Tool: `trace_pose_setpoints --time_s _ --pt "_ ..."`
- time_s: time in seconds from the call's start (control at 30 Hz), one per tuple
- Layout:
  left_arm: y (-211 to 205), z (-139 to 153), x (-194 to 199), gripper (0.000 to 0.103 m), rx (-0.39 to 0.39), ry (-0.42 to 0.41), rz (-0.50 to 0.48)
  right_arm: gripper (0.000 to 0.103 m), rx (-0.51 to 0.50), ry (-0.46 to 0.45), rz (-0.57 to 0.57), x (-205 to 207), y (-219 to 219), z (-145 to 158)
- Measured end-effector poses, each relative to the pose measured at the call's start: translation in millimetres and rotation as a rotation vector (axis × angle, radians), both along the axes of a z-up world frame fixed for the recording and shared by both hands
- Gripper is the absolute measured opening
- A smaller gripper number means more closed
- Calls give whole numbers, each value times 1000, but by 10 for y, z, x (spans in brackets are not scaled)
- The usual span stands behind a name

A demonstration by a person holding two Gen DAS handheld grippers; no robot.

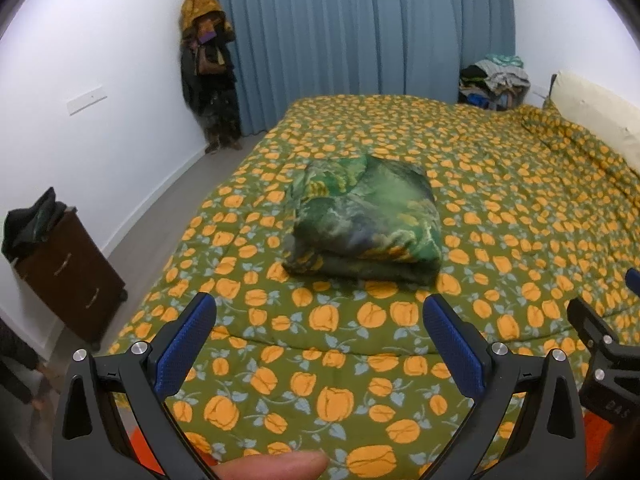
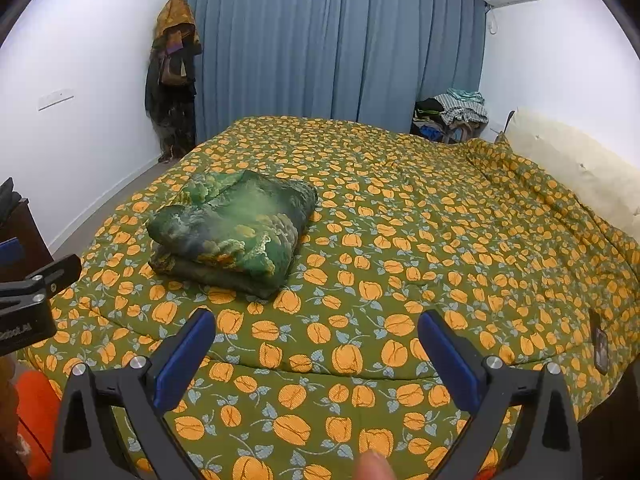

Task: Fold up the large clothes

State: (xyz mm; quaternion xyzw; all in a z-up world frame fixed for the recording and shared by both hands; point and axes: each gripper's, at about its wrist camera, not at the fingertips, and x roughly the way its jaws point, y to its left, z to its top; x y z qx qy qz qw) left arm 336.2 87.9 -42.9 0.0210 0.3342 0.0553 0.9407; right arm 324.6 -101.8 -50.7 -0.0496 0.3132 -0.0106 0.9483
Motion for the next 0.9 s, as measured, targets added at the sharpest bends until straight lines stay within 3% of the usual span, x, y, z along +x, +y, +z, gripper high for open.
trace_pose_setpoints --time_s 0.67,0.9 --pt "-24 4 -47 102 -7 -9 -22 103 -17 11 45 -49 95 -12" --pt "-93 60 -107 102 5 -47 -54 103 -11 9 40 -51 68 -5"
